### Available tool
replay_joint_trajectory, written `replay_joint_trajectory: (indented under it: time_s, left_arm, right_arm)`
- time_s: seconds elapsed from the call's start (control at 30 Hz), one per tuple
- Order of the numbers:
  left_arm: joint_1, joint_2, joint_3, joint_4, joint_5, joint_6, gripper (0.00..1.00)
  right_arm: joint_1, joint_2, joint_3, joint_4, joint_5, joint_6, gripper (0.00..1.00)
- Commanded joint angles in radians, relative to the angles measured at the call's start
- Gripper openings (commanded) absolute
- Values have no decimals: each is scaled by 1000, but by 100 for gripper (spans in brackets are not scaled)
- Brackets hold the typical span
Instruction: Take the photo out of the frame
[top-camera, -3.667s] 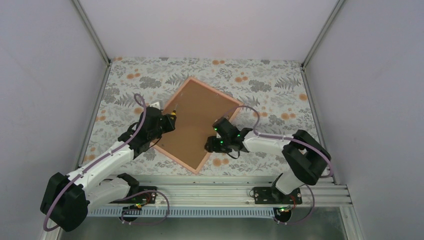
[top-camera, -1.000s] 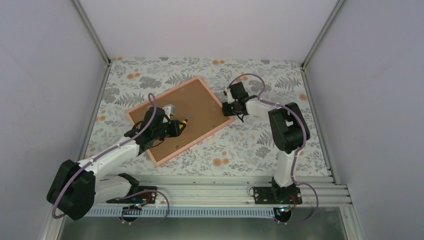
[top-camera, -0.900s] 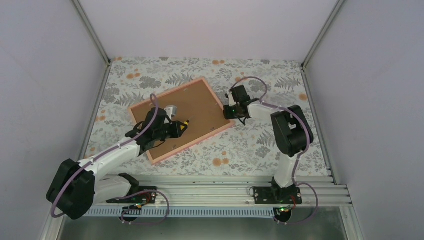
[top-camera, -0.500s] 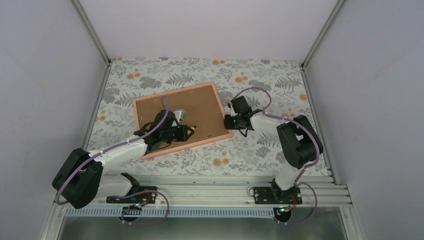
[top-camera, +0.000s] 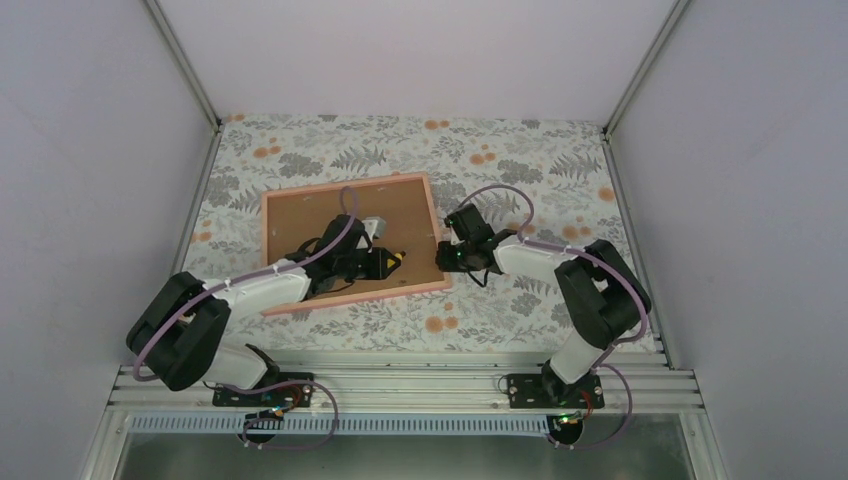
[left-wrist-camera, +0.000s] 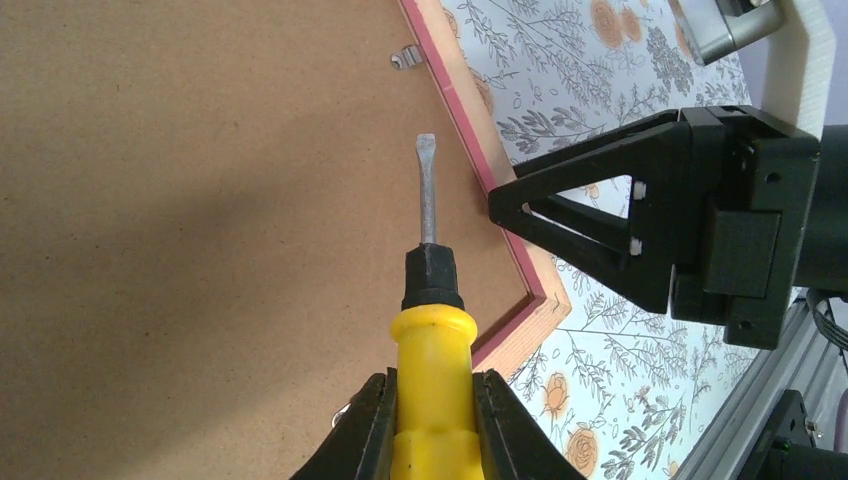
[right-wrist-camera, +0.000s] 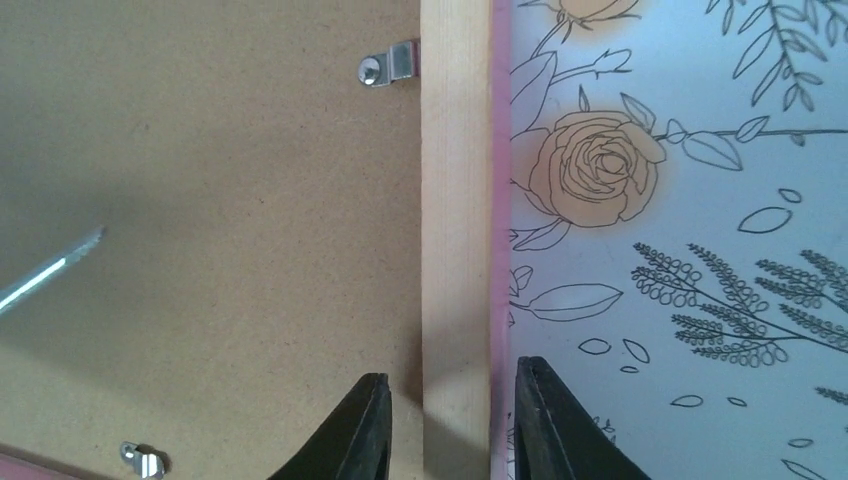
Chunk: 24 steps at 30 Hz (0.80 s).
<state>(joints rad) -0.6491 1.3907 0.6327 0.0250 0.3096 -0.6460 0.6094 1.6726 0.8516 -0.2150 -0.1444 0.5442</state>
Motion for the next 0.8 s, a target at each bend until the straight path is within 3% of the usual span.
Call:
replay_joint_trajectory:
  time_s: [0.0, 0.5, 0.77]
  left_arm:
    - [-6, 16, 34, 38, 26, 19, 2]
    - [-6, 93, 66, 57, 34, 36, 2]
    - [-7, 157, 99, 76, 44, 43, 2]
  right_arm:
    - [7, -25, 15, -28, 43, 3, 26]
    - [3, 112, 148, -41, 85, -48, 28]
    - [3, 107, 127, -43, 80, -50, 18]
